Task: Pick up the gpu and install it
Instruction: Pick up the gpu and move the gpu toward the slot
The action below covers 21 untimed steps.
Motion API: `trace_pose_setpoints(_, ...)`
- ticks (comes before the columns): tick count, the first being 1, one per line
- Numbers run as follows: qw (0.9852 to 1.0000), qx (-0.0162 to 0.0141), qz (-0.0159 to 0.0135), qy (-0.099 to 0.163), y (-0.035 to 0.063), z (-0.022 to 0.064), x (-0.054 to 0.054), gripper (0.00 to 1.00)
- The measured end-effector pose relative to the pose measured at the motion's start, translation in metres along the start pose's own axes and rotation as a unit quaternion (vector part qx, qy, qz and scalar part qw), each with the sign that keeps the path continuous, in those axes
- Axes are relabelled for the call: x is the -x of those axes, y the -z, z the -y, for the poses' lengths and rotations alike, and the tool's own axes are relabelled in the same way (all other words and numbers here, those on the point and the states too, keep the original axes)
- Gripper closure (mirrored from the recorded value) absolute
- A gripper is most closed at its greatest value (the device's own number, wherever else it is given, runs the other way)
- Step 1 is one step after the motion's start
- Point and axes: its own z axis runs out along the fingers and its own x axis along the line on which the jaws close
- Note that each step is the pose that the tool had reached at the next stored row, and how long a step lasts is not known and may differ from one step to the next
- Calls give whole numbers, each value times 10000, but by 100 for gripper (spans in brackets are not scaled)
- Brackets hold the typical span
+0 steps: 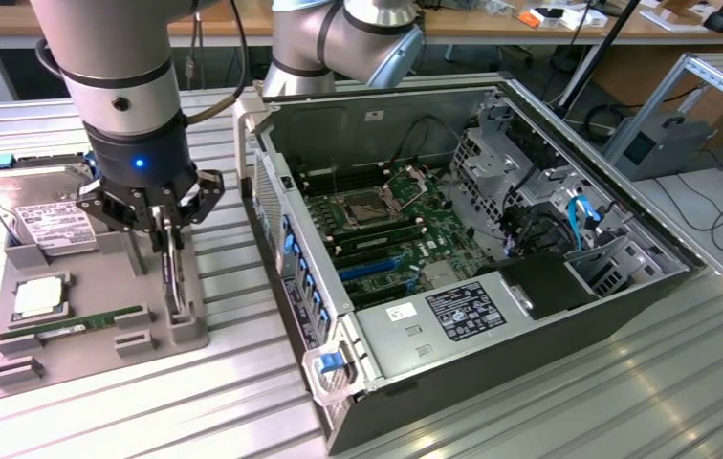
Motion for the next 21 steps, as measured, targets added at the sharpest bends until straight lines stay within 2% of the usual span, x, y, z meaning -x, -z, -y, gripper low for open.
trace_pose_setpoints(21,10000,12,-1,0,99,-3,3,73)
